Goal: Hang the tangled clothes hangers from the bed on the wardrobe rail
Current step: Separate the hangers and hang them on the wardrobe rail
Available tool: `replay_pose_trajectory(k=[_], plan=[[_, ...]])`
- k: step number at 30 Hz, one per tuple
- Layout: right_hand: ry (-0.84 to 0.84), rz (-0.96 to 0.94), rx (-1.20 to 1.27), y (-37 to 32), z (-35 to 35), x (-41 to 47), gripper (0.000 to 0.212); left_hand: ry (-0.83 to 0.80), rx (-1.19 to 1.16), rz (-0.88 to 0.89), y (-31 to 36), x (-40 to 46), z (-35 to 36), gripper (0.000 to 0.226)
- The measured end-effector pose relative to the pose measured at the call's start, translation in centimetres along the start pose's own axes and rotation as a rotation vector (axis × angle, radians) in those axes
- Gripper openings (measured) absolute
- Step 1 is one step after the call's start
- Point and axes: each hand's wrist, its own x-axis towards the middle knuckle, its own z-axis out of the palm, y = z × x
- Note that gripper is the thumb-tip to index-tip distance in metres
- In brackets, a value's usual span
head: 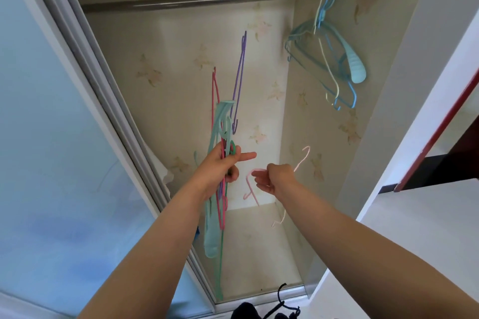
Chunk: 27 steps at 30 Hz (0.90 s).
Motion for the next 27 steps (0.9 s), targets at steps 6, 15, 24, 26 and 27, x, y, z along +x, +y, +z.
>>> replay_pose_trajectory(k=[6, 15, 24, 26, 27], plan=[[0.013, -0.039, -0.010, 0.0, -0.3, 0.3, 0.027, 0.088, -0.014, -0.027, -0.8, 0.3, 2.4, 0.020], [-0.060, -0.300, -0.306, -0.4, -2.2, -0.5, 0.037, 0.405, 0.041, 0.070, -1.8, 1.5, 1.8, 0.004], [0.598, -0.357, -0.737, 8.4, -11.8, 3.9, 0.073, 0.462, -0.382, -0.033, -0.5, 3.0, -1.3, 0.015], [0.529, -0.241, -0.885, 9.5, -14.0, 4.2, 0.067, 0.454, -0.436, -0.043, -0.2, 3.2, -1.8, 0.013], [0.510, -0.254, -0.846, 9.9, -14.9, 4.2, 0.064, 0.450, -0.447, -0.051, -0.1, 3.2, -2.0, 0.016]])
